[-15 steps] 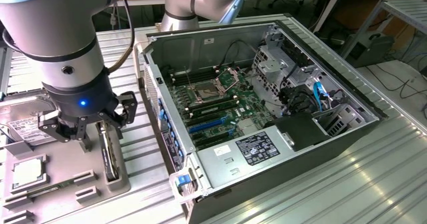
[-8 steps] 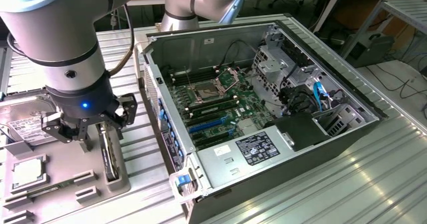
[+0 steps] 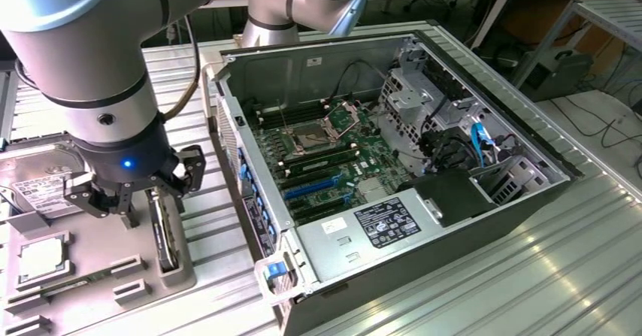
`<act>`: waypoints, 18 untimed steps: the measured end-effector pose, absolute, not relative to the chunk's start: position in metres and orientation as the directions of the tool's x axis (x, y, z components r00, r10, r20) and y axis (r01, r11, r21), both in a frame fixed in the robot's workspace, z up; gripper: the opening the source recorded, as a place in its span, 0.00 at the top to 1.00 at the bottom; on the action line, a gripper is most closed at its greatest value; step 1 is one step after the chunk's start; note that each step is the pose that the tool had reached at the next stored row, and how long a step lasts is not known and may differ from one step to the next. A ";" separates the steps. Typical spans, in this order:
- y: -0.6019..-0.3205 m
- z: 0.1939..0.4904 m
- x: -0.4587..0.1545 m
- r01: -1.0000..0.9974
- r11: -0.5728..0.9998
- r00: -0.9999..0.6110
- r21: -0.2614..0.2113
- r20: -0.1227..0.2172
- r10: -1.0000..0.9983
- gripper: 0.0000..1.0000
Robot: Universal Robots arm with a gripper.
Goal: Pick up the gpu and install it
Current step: 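Pick up the gpu and move the gpu toward the slot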
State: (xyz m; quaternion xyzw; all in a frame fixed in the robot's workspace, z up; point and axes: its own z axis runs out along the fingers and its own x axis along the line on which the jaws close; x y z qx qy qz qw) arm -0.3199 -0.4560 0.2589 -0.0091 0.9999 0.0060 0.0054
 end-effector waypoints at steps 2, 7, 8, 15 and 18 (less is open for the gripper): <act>-0.456 0.257 -0.320 -0.015 1.000 -1.000 0.012 -0.011 -0.015 0.40; -0.456 0.250 -0.320 -0.015 1.000 -1.000 0.012 -0.011 -0.015 0.40; -0.456 0.248 -0.320 -0.015 1.000 -1.000 0.012 -0.011 -0.015 0.40; -0.456 0.239 -0.320 -0.015 1.000 -1.000 0.012 -0.011 -0.015 0.40; -0.456 0.234 -0.320 -0.015 1.000 -1.000 0.012 -0.011 -0.015 0.40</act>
